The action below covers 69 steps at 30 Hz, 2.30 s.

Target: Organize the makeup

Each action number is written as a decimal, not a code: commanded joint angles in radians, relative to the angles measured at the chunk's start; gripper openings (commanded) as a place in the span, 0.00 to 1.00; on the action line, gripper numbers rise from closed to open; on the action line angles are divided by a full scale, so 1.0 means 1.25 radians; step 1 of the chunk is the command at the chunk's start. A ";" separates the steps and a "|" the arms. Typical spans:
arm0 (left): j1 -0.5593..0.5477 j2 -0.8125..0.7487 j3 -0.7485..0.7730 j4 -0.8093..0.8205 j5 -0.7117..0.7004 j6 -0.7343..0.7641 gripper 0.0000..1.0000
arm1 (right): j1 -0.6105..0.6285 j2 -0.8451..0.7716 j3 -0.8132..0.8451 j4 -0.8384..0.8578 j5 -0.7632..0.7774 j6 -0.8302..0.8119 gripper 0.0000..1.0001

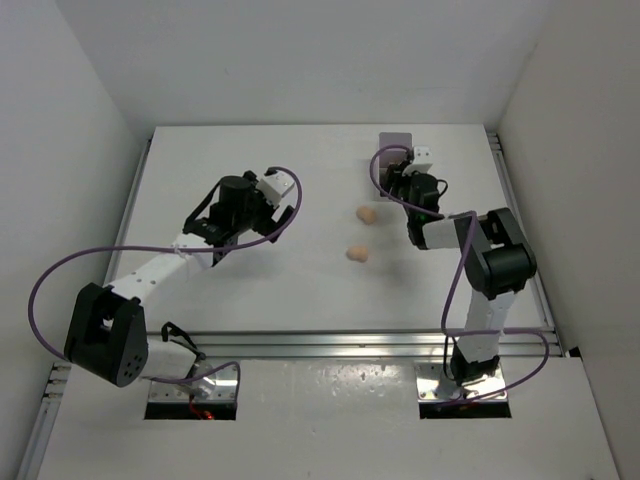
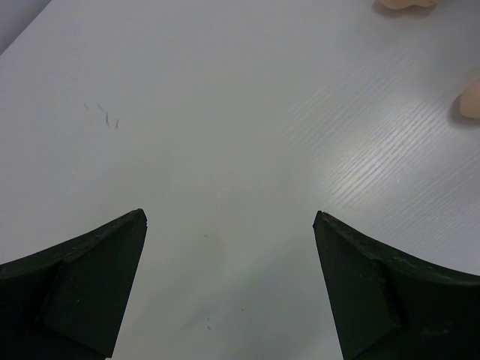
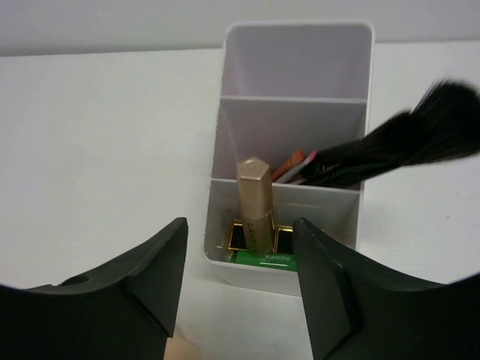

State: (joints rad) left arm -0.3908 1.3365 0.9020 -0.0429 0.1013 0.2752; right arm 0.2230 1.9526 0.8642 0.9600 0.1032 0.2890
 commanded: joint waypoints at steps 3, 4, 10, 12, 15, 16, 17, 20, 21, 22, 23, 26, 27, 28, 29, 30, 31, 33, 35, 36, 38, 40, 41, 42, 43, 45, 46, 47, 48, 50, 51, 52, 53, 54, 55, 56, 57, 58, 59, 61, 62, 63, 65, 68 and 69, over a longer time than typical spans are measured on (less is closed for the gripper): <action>0.010 -0.046 -0.023 0.045 0.015 -0.014 1.00 | 0.027 -0.190 -0.022 -0.081 0.001 -0.074 0.68; 0.010 -0.046 -0.032 0.045 0.015 -0.014 1.00 | 0.027 -0.211 -0.035 -0.162 0.005 -0.068 0.70; 0.017 -0.079 -0.075 0.063 0.022 -0.014 1.00 | 0.029 -0.310 0.087 -0.643 -0.114 -0.156 0.72; 0.017 -0.086 -0.085 0.072 0.029 -0.014 1.00 | 0.038 -0.288 0.166 -0.861 -0.227 -0.203 0.70; 0.017 -0.095 -0.099 0.081 0.038 -0.029 1.00 | 0.068 -0.221 0.268 -1.048 -0.295 -0.322 0.69; 0.017 -0.095 -0.099 0.081 0.038 -0.029 1.00 | 0.083 -0.176 0.286 -1.073 -0.301 -0.372 0.69; 0.017 -0.102 -0.099 0.081 0.048 -0.029 1.00 | 0.088 -0.160 0.335 -1.098 -0.309 -0.381 0.69; 0.017 -0.112 -0.107 0.081 0.055 -0.029 1.00 | 0.098 -0.092 0.391 -1.164 -0.335 -0.388 0.73; 0.010 -0.121 -0.107 0.081 0.055 -0.029 1.00 | 0.098 -0.080 0.398 -1.168 -0.332 -0.386 0.74; 0.010 -0.121 -0.107 0.081 0.055 -0.029 1.00 | 0.099 -0.050 0.407 -1.167 -0.318 -0.383 0.78; 0.010 -0.128 -0.107 0.072 0.055 -0.029 1.00 | 0.098 -0.042 0.423 -1.166 -0.306 -0.383 0.80; 0.010 -0.137 -0.107 0.056 0.055 -0.029 1.00 | 0.103 -0.002 0.467 -1.157 -0.254 -0.396 0.81; 0.010 -0.137 -0.107 0.056 0.055 -0.029 1.00 | 0.103 0.018 0.484 -1.157 -0.241 -0.399 0.81; 0.010 -0.137 -0.107 0.049 0.055 -0.029 1.00 | 0.106 0.026 0.507 -1.159 -0.224 -0.407 0.81; 0.010 -0.144 -0.107 0.049 0.055 -0.029 1.00 | 0.111 0.030 0.516 -1.162 -0.171 -0.413 0.81; 0.002 -0.144 -0.107 0.049 0.055 -0.029 1.00 | 0.116 0.037 0.525 -1.161 -0.154 -0.423 0.81; 0.002 -0.144 -0.107 0.049 0.055 -0.029 1.00 | 0.115 0.048 0.537 -1.157 -0.132 -0.432 0.81; 0.002 -0.144 -0.107 0.049 0.055 -0.029 1.00 | 0.116 0.066 0.547 -1.152 -0.117 -0.439 0.80; 0.002 -0.144 -0.107 0.049 0.055 -0.029 1.00 | 0.116 0.080 0.554 -1.161 -0.114 -0.450 0.77; 0.002 -0.144 -0.107 0.042 0.055 -0.029 1.00 | 0.116 0.102 0.560 -1.164 -0.116 -0.459 0.77; 0.002 -0.144 -0.107 0.042 0.055 -0.029 1.00 | 0.117 0.114 0.575 -1.173 -0.117 -0.459 0.73; 0.002 -0.144 -0.107 0.042 0.055 -0.029 1.00 | 0.117 0.139 0.585 -1.179 -0.128 -0.463 0.68; 0.002 -0.144 -0.107 0.042 0.055 -0.029 1.00 | 0.117 0.142 0.585 -1.178 -0.139 -0.468 0.66; 0.002 -0.144 -0.107 0.042 0.055 -0.029 1.00 | 0.115 0.147 0.584 -1.178 -0.156 -0.468 0.62; 0.002 -0.144 -0.107 0.042 0.055 -0.029 1.00 | 0.117 0.151 0.585 -1.172 -0.163 -0.467 0.60; 0.002 -0.144 -0.107 0.042 0.055 -0.029 1.00 | 0.115 0.164 0.587 -1.162 -0.172 -0.468 0.50; 0.002 -0.144 -0.107 0.042 0.055 -0.029 1.00 | 0.115 0.169 0.596 -1.157 -0.175 -0.463 0.46; 0.002 -0.144 -0.107 0.042 0.055 -0.029 1.00 | 0.115 0.177 0.601 -1.156 -0.176 -0.463 0.43; 0.002 -0.144 -0.107 0.042 0.055 -0.029 1.00 | 0.114 0.182 0.609 -1.156 -0.181 -0.462 0.35; 0.002 -0.144 -0.107 0.042 0.055 -0.029 1.00 | 0.115 0.182 0.617 -1.157 -0.184 -0.462 0.25; 0.002 -0.144 -0.107 0.042 0.055 -0.029 1.00 | 0.114 0.176 0.623 -1.152 -0.192 -0.463 0.12; 0.002 -0.144 -0.107 0.042 0.055 -0.029 1.00 | 0.114 0.168 0.624 -1.157 -0.193 -0.462 0.05; 0.002 -0.144 -0.107 0.042 0.055 -0.029 1.00 | 0.117 0.161 0.624 -1.157 -0.193 -0.461 0.01; 0.002 -0.144 -0.107 0.042 0.055 -0.029 1.00 | 0.117 0.144 0.625 -1.147 -0.202 -0.461 0.00; 0.002 -0.144 -0.107 0.042 0.055 -0.029 1.00 | 0.117 0.122 0.622 -1.142 -0.208 -0.457 0.00; 0.002 -0.144 -0.107 0.042 0.055 -0.029 1.00 | 0.117 0.111 0.618 -1.129 -0.225 -0.459 0.00; 0.002 -0.144 -0.107 0.042 0.055 -0.029 1.00 | 0.116 0.072 0.618 -1.121 -0.236 -0.457 0.00; 0.002 -0.144 -0.107 0.042 0.055 -0.029 1.00 | 0.114 0.057 0.616 -1.114 -0.241 -0.456 0.00; 0.009 -0.137 -0.107 0.042 0.055 -0.029 1.00 | 0.112 0.020 0.613 -1.079 -0.245 -0.448 0.00; 0.010 -0.137 -0.107 0.042 0.055 -0.029 1.00 | 0.097 0.000 0.616 -1.039 -0.252 -0.422 0.00; 0.010 -0.137 -0.114 0.051 0.055 -0.029 1.00 | 0.083 -0.006 0.625 -1.031 -0.256 -0.412 0.00; 0.010 -0.137 -0.114 0.052 0.055 -0.029 1.00 | 0.077 -0.019 0.640 -1.012 -0.260 -0.401 0.00; 0.010 -0.137 -0.122 0.059 0.055 -0.029 1.00 | 0.046 -0.022 0.661 -0.996 -0.264 -0.361 0.00; 0.017 -0.128 -0.122 0.059 0.055 -0.029 1.00 | 0.005 -0.012 0.695 -0.940 -0.262 -0.337 0.00; 0.017 -0.128 -0.122 0.059 0.055 -0.029 1.00 | -0.019 -0.005 0.706 -0.943 -0.236 -0.332 0.00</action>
State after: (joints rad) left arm -0.3836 1.1831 0.7540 -0.0063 0.1604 0.2527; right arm 0.2623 1.9438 1.6985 -0.3038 -0.2092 -0.1852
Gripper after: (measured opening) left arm 0.997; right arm 0.038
